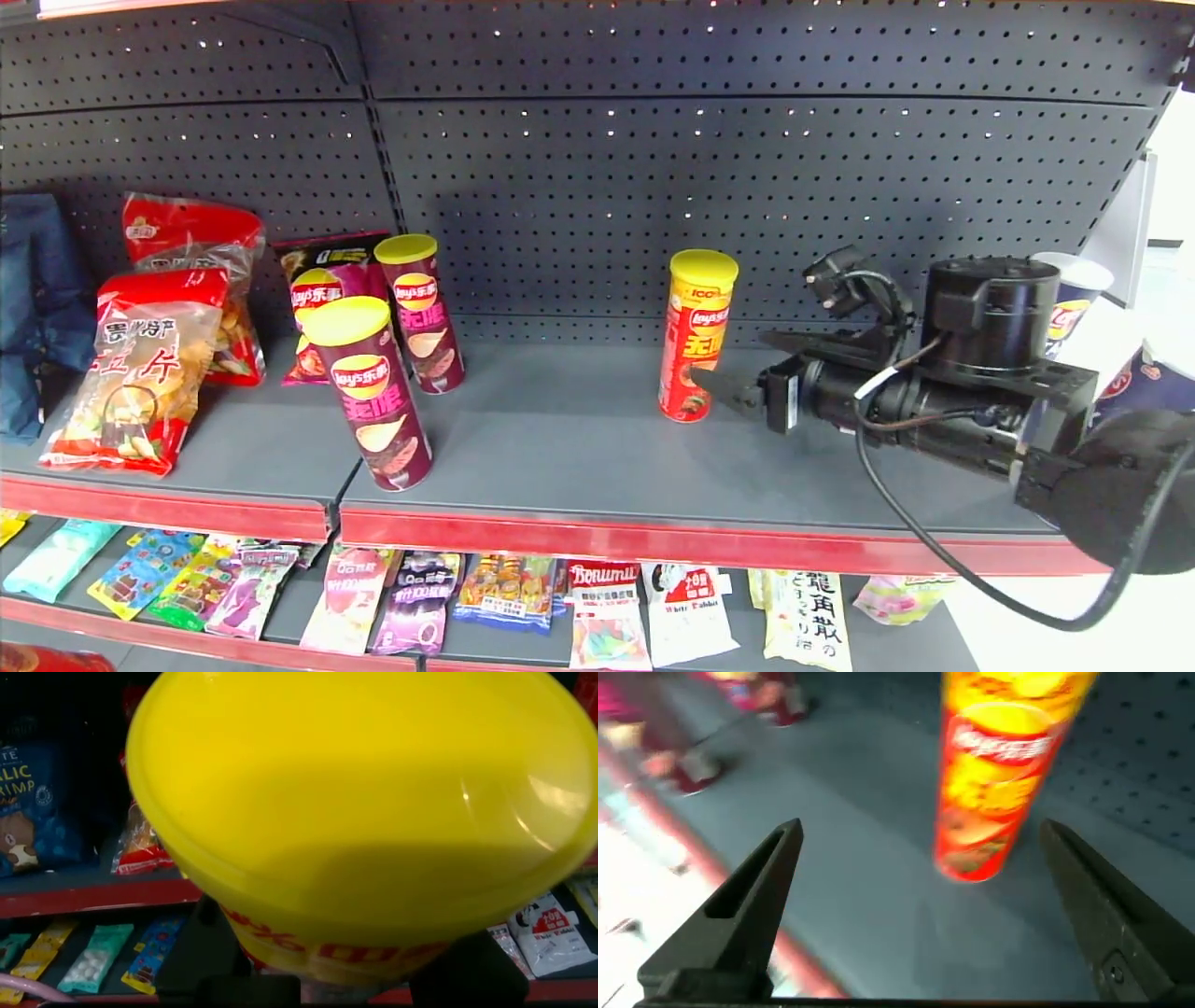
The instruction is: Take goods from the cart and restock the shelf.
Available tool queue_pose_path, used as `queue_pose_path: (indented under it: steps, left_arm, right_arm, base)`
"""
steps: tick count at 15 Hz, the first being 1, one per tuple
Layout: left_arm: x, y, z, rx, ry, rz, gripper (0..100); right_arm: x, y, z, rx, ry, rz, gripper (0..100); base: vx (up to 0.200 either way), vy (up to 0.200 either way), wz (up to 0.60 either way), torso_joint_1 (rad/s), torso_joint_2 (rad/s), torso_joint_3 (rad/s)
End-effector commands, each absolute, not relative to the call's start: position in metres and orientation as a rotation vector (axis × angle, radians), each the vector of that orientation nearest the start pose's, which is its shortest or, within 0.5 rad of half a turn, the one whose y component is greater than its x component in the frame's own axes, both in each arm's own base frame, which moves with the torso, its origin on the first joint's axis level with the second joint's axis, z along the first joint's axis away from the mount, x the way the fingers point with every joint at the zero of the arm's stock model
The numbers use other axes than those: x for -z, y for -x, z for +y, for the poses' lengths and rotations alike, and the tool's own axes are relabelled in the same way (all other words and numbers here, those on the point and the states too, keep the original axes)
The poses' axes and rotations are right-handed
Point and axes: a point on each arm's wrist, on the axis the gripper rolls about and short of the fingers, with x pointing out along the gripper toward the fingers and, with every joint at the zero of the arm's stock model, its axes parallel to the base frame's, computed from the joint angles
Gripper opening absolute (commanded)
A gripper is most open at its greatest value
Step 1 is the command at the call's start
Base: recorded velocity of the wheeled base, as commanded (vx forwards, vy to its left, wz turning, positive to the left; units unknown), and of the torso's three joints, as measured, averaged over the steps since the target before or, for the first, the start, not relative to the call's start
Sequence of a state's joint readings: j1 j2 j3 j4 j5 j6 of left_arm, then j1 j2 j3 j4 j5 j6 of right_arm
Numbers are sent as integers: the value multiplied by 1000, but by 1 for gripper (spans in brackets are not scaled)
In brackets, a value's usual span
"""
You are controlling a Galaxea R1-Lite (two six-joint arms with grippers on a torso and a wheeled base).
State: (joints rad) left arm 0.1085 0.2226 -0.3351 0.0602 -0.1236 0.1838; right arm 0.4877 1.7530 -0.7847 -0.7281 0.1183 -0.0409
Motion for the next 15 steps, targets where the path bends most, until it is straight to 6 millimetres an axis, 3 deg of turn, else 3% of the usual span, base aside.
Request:
queue_pose_path:
  steps: [1, 4, 15]
  left_arm:
    - [-167, 24, -5, 11, -190, -50, 0]
    - [-166, 24, -5, 5, -189, -46, 0]
    - [-166, 24, -5, 2, -189, -45, 0]
  right_arm:
    - [-155, -301, 155, -570, 88, 252, 100]
    - [-154, -329, 155, -511, 90, 224, 100]
    - [-154, -366, 173, -455, 80, 171, 100]
  base:
    - [0, 0, 0, 0, 0, 0]
    - [0, 0, 0, 0, 0, 0]
    - [0, 0, 0, 0, 0, 0]
